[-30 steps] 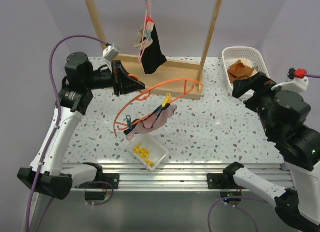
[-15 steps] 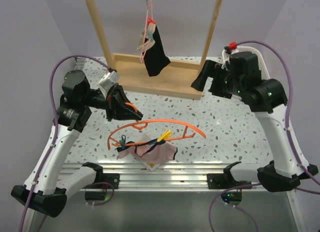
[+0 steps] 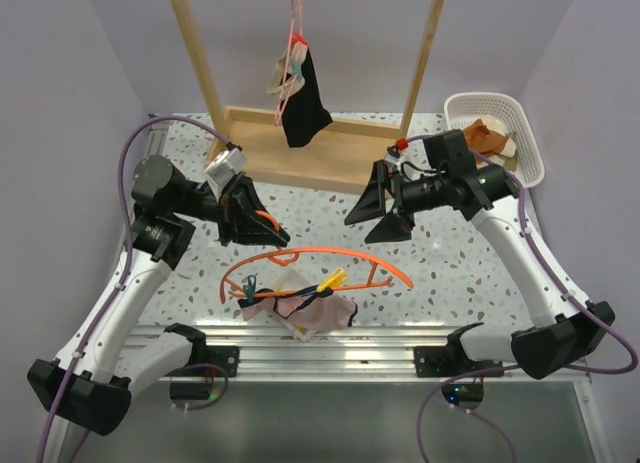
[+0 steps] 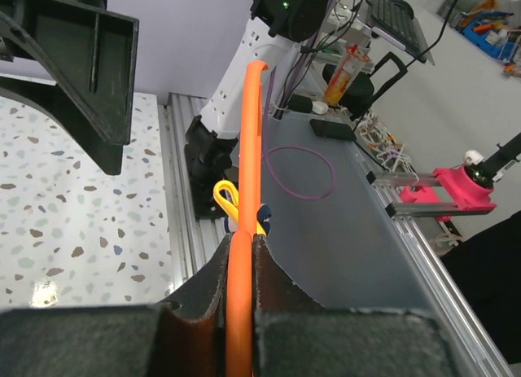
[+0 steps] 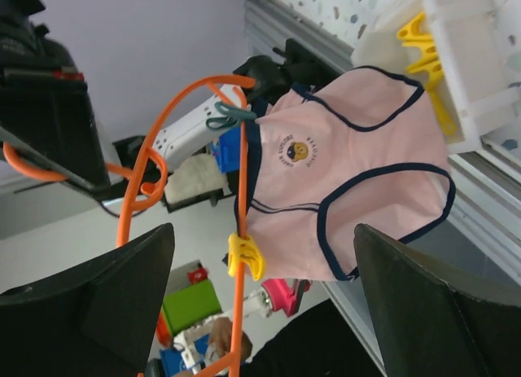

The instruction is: Remove the underwear clipped to the hanger

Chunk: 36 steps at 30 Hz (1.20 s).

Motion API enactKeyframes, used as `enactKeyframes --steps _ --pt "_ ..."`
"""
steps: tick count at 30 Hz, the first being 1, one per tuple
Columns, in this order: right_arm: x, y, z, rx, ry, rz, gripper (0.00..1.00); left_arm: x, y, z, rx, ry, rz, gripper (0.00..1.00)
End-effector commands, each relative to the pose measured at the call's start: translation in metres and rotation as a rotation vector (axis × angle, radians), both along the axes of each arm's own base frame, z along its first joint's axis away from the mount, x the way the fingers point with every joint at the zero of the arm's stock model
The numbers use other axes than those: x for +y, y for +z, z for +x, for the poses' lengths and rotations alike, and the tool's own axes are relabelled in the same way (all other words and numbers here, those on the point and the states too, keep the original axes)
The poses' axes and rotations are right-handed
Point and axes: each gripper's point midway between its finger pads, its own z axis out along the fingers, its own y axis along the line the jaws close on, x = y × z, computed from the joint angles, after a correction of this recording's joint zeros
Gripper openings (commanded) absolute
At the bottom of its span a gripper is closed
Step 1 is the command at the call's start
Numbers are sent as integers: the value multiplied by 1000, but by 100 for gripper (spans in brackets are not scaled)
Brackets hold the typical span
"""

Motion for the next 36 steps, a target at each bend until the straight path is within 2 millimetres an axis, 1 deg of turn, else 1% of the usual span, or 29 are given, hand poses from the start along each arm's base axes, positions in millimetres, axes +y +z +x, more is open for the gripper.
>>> enactKeyframes --steps 1,2,5,7,8,11,16,19,21,22,23,24,25,27,28,29,30,31,34,35,36 --pt "5 36 -31 -16 131 137 95 10 4 -31 -70 -158 23 0" --pt "8 32 -40 8 157 126 94 9 3 -31 -67 -164 25 0" --pt "13 21 -53 62 186 100 92 7 3 -31 -61 -177 26 0" --pt "12 15 -59 78 204 82 92 5 3 -31 -55 -181 26 0" --pt "8 9 -65 114 207 53 91 4 3 -30 -51 -183 28 0" --pt "3 4 -76 139 239 28 91 3 2 -29 -44 -184 28 0" --pt "4 3 -86 173 258 39 88 1 1 -26 -35 -187 29 0" --pt "4 -4 -95 228 264 40 86 -1 1 -23 -33 -183 28 0" --pt "10 -2 -98 208 273 70 85 -3 1 -20 -36 -180 26 0" --pt "14 2 -99 244 259 87 85 -3 2 -18 -37 -179 25 0" --pt "21 1 -97 218 267 111 84 -4 3 -17 -40 -180 24 0" --pt "24 6 -96 236 248 125 84 -5 3 -15 -37 -177 24 0" --pt "28 7 -93 210 250 149 83 -5 3 -13 -37 -179 25 0" --pt "32 11 -89 200 235 167 82 -6 4 -11 -34 -181 26 0" --pt "34 12 -88 217 222 172 79 -7 4 -10 -35 -179 25 0" --pt "37 16 -84 189 222 196 78 -7 5 -9 -34 -179 26 0" --pt "39 18 -83 200 213 205 76 -7 5 -10 -36 -181 26 0" --pt "40 18 -83 202 213 209 70 -7 5 -8 -37 -179 25 0" --pt "41 18 -82 202 218 220 59 -7 5 -9 -39 -183 26 0" --pt "41 18 -82 203 221 221 54 -7 5 -8 -37 -181 26 0" --pt "40 19 -83 205 224 224 53 -7 4 -8 -34 -181 27 0"
